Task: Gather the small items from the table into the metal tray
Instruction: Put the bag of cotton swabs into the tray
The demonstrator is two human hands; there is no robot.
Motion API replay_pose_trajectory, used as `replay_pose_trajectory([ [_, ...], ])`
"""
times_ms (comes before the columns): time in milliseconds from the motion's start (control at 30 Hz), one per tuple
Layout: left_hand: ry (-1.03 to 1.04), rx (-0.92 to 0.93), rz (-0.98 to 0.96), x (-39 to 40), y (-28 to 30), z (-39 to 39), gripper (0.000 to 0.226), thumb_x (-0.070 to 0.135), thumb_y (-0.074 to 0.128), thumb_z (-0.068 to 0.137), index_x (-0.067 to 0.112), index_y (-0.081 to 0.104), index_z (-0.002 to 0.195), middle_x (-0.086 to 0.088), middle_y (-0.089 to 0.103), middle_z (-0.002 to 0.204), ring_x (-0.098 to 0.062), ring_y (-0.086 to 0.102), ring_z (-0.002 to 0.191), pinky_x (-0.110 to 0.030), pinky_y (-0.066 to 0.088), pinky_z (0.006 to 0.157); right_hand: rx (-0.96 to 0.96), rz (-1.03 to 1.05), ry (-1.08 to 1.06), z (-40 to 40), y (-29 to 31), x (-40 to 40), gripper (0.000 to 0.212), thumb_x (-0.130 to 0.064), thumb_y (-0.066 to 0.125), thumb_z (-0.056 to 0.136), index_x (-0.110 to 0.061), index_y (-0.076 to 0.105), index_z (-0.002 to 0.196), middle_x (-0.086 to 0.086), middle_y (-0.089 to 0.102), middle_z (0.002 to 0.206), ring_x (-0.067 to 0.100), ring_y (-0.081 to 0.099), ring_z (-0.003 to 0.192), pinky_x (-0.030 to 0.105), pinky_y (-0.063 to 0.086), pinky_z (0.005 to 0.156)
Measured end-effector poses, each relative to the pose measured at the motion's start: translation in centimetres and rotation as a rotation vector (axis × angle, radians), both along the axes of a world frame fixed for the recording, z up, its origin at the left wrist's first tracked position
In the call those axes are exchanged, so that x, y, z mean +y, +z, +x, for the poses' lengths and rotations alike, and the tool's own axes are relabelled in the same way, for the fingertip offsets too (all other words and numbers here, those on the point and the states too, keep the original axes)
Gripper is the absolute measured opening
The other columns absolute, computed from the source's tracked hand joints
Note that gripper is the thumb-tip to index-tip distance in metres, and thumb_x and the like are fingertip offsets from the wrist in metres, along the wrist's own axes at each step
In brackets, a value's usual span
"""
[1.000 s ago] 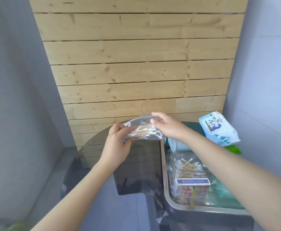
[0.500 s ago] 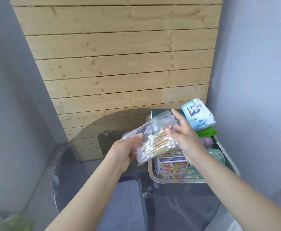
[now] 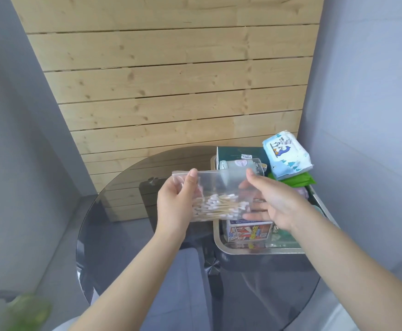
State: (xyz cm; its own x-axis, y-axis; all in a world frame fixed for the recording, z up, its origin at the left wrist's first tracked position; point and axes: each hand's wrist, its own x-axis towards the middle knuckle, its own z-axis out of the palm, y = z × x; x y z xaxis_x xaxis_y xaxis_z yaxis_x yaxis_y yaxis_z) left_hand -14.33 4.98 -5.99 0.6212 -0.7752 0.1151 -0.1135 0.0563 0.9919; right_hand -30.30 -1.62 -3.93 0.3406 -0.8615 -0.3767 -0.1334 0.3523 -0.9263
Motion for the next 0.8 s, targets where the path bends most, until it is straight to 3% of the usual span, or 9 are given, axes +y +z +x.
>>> replay_pose_trajectory([
  [67, 0.000, 0.006, 0.004, 0.2, 0.0, -0.7, 0.036, 0.040, 0.059, 0.088, 0.010, 0.052, 0.070, 0.013, 0.059, 0.051, 0.007, 0.053, 0.047, -0.022, 0.041, 0.055, -0.171, 0.076, -0.022, -0.3, 0.2, 0.0, 0.031, -0.042, 0.056, 0.088, -0.012, 0.059, 0.079, 0.009, 0.061, 0.102, 0.035, 0.058, 0.103, 0.040, 0.059, 0.059],
  [133, -0.017, 0.062, -0.001, 0.3, 0.1, -1.3, 0.034, 0.038, 0.060, 0.089, 0.014, 0.051, 0.067, 0.013, 0.061, 0.059, 0.009, 0.057, 0.054, -0.017, 0.044, 0.055, -0.285, 0.045, -0.080, -0.3, 0.1, 0.2, 0.026, -0.034, 0.059, 0.088, -0.010, 0.056, 0.078, 0.014, 0.059, 0.101, 0.035, 0.061, 0.105, 0.042, 0.060, 0.061],
  [200, -0.077, 0.206, 0.033, 0.5, 0.3, -1.5, 0.029, 0.040, 0.060, 0.088, 0.015, 0.056, 0.074, 0.014, 0.067, 0.073, 0.006, 0.063, 0.071, -0.018, 0.047, 0.066, -0.312, -0.052, -0.119, -0.3, -0.2, 0.5, 0.025, -0.031, 0.060, 0.086, -0.010, 0.058, 0.073, 0.012, 0.061, 0.093, 0.028, 0.063, 0.095, 0.040, 0.058, 0.066],
  [333, -0.211, 0.369, 0.175, 1.2, 0.6, -1.1, 0.032, 0.048, 0.063, 0.083, 0.017, 0.065, 0.093, 0.009, 0.072, 0.093, -0.012, 0.067, 0.094, -0.040, 0.050, 0.091, -0.316, -0.194, -0.098, -1.5, -0.1, 0.9, 0.027, -0.040, 0.065, 0.068, -0.014, 0.063, 0.061, 0.002, 0.066, 0.069, 0.016, 0.064, 0.070, 0.036, 0.055, 0.069],
  [467, -0.314, 0.509, 0.105, 1.4, 1.0, -1.8, 0.028, 0.028, 0.066, 0.085, 0.006, 0.064, 0.102, -0.003, 0.073, 0.080, -0.014, 0.070, 0.069, -0.028, 0.059, 0.070, -0.290, -0.271, -0.116, -3.1, -0.2, 1.1, 0.021, -0.031, 0.065, 0.079, -0.013, 0.063, 0.069, 0.002, 0.058, 0.066, 0.010, 0.059, 0.059, 0.028, 0.056, 0.055],
  [600, -0.324, 0.448, 0.079, 0.8, 0.7, -4.3, 0.023, 0.017, 0.067, 0.085, 0.002, 0.058, 0.101, -0.011, 0.072, 0.084, -0.016, 0.070, 0.064, -0.026, 0.057, 0.058, -0.046, -0.332, -0.054, -6.2, -0.8, 0.5, 0.019, -0.034, 0.066, 0.079, -0.017, 0.065, 0.088, 0.000, 0.062, 0.095, 0.011, 0.063, 0.079, 0.032, 0.057, 0.071],
  [667, -0.314, 0.392, 0.090, 0.3, 0.1, -5.5, 0.024, 0.015, 0.071, 0.082, 0.007, 0.056, 0.098, -0.016, 0.070, 0.097, -0.023, 0.069, 0.074, -0.036, 0.059, 0.070, -0.007, -0.277, 0.023, -8.2, -0.9, 0.1, 0.025, -0.032, 0.066, 0.079, -0.022, 0.065, 0.102, -0.003, 0.062, 0.109, 0.015, 0.064, 0.090, 0.030, 0.055, 0.065],
  [733, -0.339, 0.298, 0.118, -0.3, -0.6, -6.6, 0.023, 0.017, 0.074, 0.079, 0.016, 0.060, 0.097, -0.016, 0.067, 0.104, -0.023, 0.066, 0.079, -0.040, 0.056, 0.080, -0.011, -0.244, 0.064, -10.1, -1.3, -0.1, 0.030, -0.025, 0.066, 0.080, -0.021, 0.063, 0.110, -0.003, 0.062, 0.110, 0.014, 0.065, 0.086, 0.025, 0.053, 0.060],
  [800, -0.398, 0.138, 0.171, -0.5, -1.2, -7.7, 0.018, 0.022, 0.074, 0.080, 0.024, 0.066, 0.097, -0.008, 0.069, 0.102, -0.019, 0.063, 0.082, -0.031, 0.051, 0.076, 0.052, -0.291, 0.064, -11.6, -2.0, -0.3, 0.025, -0.021, 0.067, 0.082, -0.024, 0.064, 0.107, 0.001, 0.064, 0.105, 0.013, 0.061, 0.083, 0.025, 0.050, 0.065],
])
